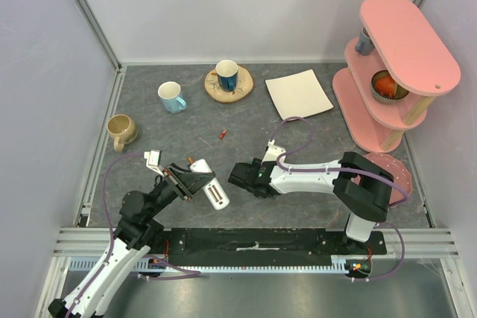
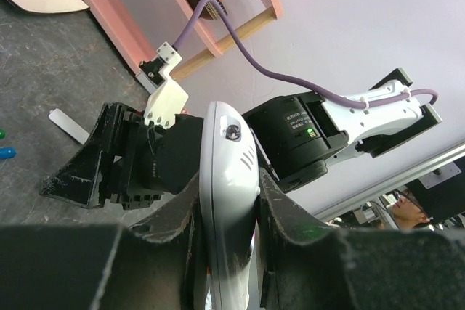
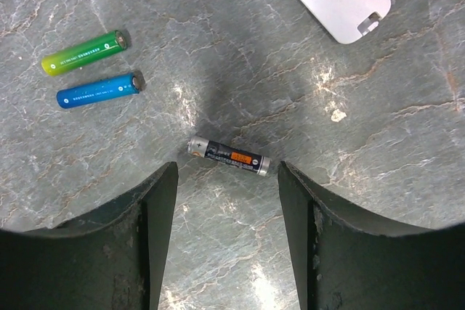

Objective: Load the batteries into the remote control

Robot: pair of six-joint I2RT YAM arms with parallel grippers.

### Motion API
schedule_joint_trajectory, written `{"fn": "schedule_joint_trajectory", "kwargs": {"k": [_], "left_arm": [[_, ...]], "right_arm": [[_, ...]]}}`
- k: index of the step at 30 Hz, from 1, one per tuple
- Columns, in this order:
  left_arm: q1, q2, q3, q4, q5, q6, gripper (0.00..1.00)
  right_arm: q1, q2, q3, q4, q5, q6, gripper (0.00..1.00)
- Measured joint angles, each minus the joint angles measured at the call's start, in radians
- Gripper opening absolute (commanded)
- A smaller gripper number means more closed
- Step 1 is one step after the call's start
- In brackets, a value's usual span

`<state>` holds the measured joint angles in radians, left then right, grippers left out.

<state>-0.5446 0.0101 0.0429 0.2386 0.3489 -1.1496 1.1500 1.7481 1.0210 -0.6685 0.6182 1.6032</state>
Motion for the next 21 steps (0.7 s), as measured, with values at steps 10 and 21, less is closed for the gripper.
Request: {"fn": "schedule_joint_trajectory", "kwargs": {"k": [10, 21], "left_arm": [[0.000, 0.000, 0.000, -0.003, 0.000, 0.000, 0.02], [0.000, 0.000, 0.000, -0.006, -0.003, 0.000, 0.02]], "right_arm": [[-0.011, 0.025, 0.026, -0.016, 0.009, 0.014, 0.65], [-0.026, 0.043, 0.044, -0.037, 0.010, 0.040, 0.49]]}}
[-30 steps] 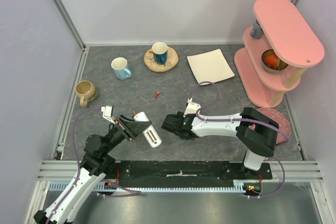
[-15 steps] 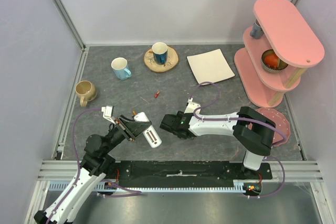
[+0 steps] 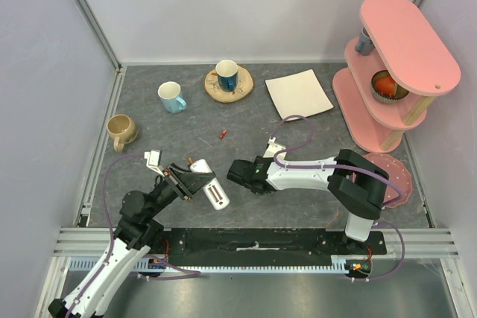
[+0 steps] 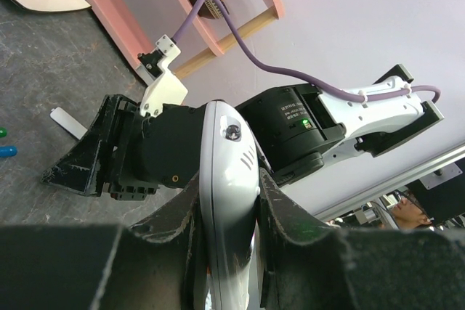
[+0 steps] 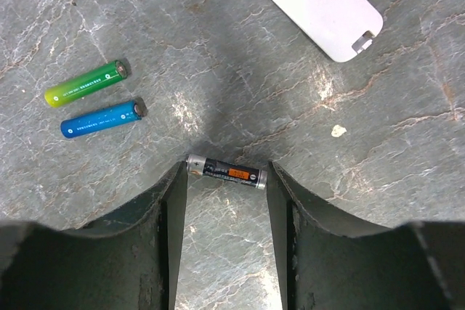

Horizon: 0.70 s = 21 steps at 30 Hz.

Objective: Load the batteries into the remote control

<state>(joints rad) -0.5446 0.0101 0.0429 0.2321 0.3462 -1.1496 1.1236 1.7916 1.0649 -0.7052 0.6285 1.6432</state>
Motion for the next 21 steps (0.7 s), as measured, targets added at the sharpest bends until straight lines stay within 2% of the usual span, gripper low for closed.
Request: {"fn": "schedule_joint_trajectory", "kwargs": {"k": [4, 5, 8, 9, 12, 15, 21], "left_arm": [[0.000, 0.000, 0.000, 0.000, 0.000, 0.000, 0.02], [0.000, 0.000, 0.000, 0.000, 0.000, 0.000, 0.02], [0.000, 0.000, 0.000, 0.000, 0.000, 0.000, 0.02], [0.000, 0.000, 0.000, 0.000, 0.000, 0.000, 0.02], [0.000, 0.000, 0.000, 0.000, 0.000, 0.000, 0.02], [0.000, 0.000, 0.000, -0.001, 0.001, 0.000, 0.02], [0.000, 0.000, 0.000, -0.002, 0.001, 0.000, 0.02]], "right_arm": [[-0.001, 0.004, 0.004, -0.002, 0.002, 0.004, 0.42], [-0.002, 0.004, 0.005, -0.002, 0.002, 0.003, 0.30], [-0.002, 0.003, 0.005, 0.000, 0.005, -0.014, 0.04], [-0.002, 0.002, 0.004, 0.005, 0.012, -0.039, 0.00], [0.000, -0.006, 0.001, 0.019, 0.026, -0.140, 0.00], [0.000, -0.039, -0.017, 0.018, 0.054, -0.311, 0.00], [-0.006, -0.262, -0.082, 0.132, 0.055, -0.873, 0.00]]}}
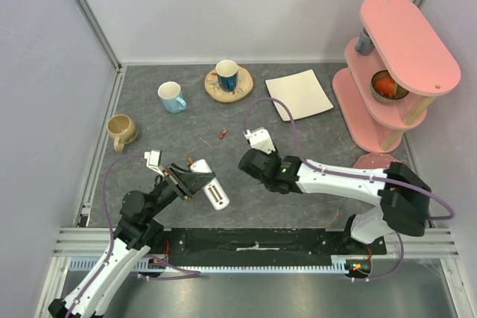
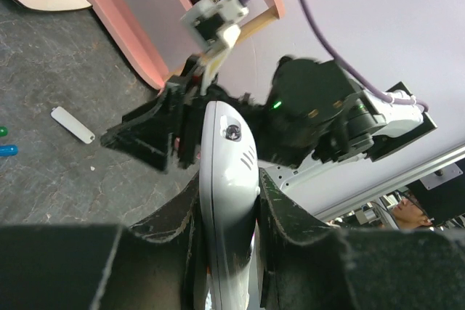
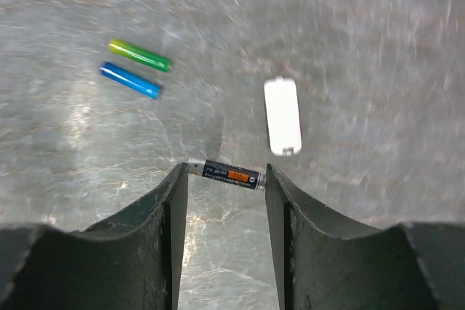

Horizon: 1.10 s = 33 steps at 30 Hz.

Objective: Load the batteries into the remote control

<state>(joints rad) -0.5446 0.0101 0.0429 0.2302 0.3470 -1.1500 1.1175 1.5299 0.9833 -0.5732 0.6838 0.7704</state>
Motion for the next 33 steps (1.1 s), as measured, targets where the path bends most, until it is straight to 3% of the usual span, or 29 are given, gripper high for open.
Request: {"fn": "schedule_joint_trajectory", "kwargs": {"k": [6, 12, 21, 33], "left_arm": [[0.000, 0.000, 0.000, -0.006, 0.001, 0.000, 0.02], [0.000, 0.000, 0.000, -0.014, 0.003, 0.000, 0.02], [0.000, 0.000, 0.000, -0.016, 0.003, 0.000, 0.02], [0.000, 0.000, 0.000, -0.016, 0.003, 0.000, 0.02]], "right_arm": [[-0.069, -0.116, -0.074, 0.214, -0.171, -0.472, 0.00], [-0.185, -0.078, -0.138, 0.317, -0.475, -0.713, 0.00], [-0.183, 0.027, -0.139, 0.338, -0.632, -0.801, 0.00], [-0.187, 0.123, -0.077, 0.316, -0.638, -0.805, 0.30]]}}
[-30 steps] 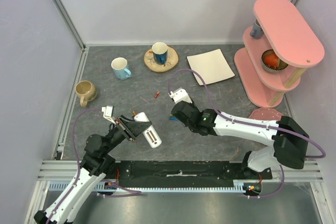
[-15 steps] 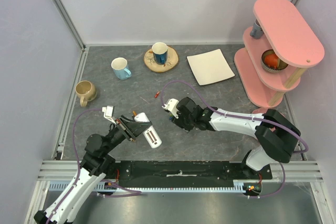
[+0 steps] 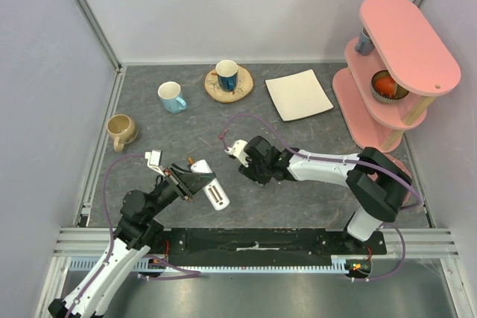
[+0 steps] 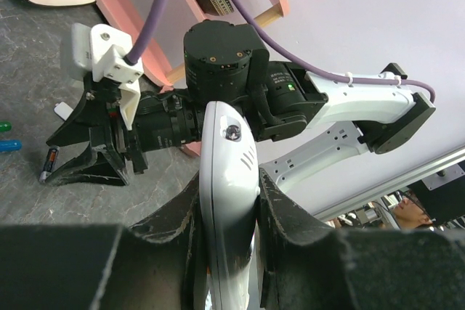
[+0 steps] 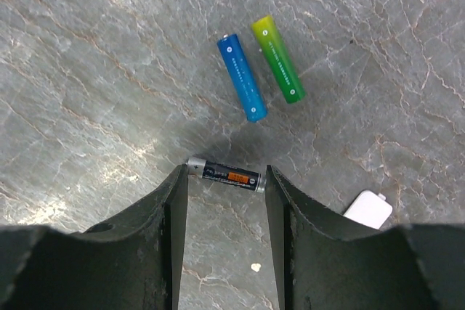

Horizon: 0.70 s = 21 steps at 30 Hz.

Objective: Load the batteries into the remote control

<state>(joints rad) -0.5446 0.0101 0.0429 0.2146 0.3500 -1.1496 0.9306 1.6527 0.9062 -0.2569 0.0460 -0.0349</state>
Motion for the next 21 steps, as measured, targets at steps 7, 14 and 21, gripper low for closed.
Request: {"fn": "schedule_joint_trajectory", "kwargs": {"k": [7, 14, 21], "left_arm": [[0.000, 0.000, 0.000, 0.000, 0.000, 0.000, 0.02], [0.000, 0.000, 0.000, 0.000, 0.000, 0.000, 0.02], [0.000, 0.000, 0.000, 0.000, 0.000, 0.000, 0.02]], "right_arm": [[-0.023, 0.030, 0.037, -0.016, -0.013, 0.002, 0.48], [-0.040, 0.033, 0.037, -0.049, -0.006, 0.017, 0.60], [-0.045, 0.033, 0.044, -0.063, 0.011, 0.029, 0.76]]}}
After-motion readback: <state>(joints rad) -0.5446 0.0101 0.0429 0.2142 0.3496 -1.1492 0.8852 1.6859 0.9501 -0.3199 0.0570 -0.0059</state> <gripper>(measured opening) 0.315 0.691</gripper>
